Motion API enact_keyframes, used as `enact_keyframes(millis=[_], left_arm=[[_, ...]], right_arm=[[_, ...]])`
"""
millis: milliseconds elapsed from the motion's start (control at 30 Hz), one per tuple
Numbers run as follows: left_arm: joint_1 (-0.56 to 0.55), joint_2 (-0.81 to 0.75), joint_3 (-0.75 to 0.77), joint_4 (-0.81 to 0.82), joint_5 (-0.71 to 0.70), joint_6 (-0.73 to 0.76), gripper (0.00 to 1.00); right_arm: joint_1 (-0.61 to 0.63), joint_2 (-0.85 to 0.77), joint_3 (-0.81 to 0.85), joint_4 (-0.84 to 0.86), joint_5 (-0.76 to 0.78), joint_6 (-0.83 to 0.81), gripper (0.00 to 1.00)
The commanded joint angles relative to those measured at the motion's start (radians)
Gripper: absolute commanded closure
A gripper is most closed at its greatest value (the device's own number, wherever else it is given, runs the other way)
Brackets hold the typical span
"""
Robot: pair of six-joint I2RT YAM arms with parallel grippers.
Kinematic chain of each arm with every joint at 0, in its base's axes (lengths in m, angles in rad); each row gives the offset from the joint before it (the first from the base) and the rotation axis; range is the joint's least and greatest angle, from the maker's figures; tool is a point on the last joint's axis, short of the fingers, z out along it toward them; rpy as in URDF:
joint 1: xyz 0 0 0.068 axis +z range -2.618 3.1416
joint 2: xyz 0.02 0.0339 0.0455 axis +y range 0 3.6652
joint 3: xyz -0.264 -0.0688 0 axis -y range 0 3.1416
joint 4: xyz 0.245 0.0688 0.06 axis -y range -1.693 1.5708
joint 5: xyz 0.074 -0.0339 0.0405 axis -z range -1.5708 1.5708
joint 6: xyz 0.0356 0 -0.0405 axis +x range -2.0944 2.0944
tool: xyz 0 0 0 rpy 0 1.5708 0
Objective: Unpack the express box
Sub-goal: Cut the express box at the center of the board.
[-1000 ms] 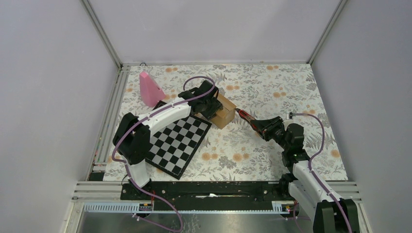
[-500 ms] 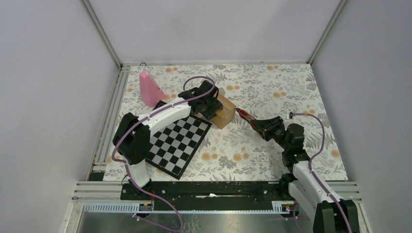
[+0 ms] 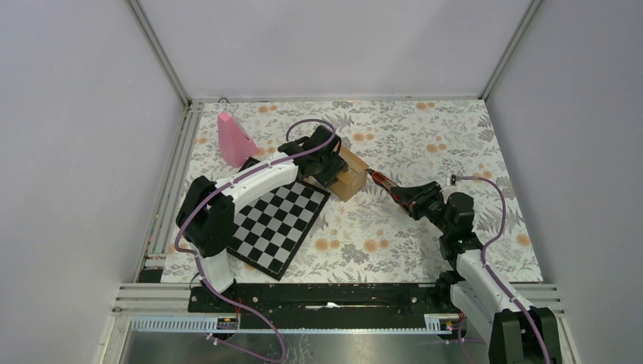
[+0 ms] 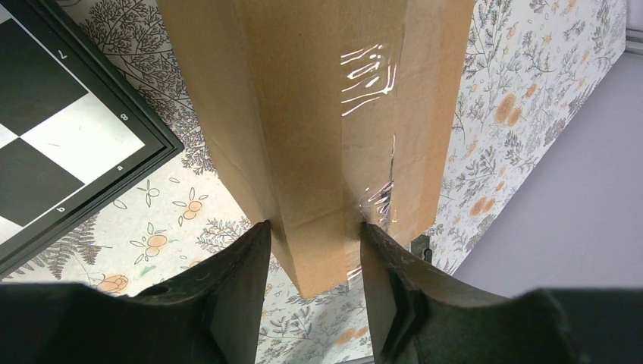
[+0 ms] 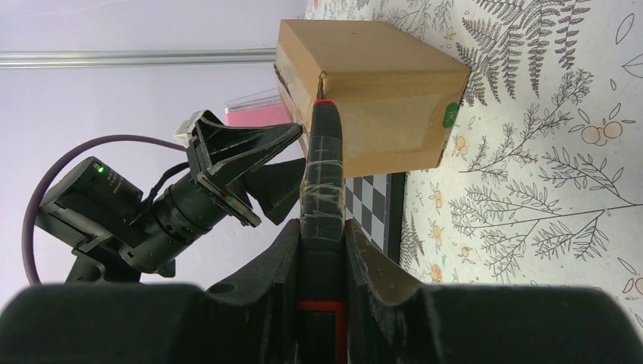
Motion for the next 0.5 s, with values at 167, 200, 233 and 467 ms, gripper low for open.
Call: enact_keyframes(millis=[167, 200, 233, 467], left_arm=[[-0.007, 0.007, 0.026, 0.017, 0.009, -0.023, 0.53], [-0.009, 0.008, 0.027, 0.016, 0.01, -0.023, 0.53], [-0.008, 0.008, 0.027, 0.016, 0.011, -0.024, 0.53], [-0.01, 0.012, 0.032, 0.018, 0.011, -0.024, 0.53]], right_arm=[[0.001, -0.003, 0.009, 0.09, -0.021, 0.011, 1.0], [0.004, 0.002, 0.008, 0.094, -0.023, 0.011, 1.0], [0.008, 0.007, 0.01, 0.099, -0.026, 0.011, 1.0], [0.04, 0.026, 0.01, 0.1, -0.014, 0.005, 1.0]])
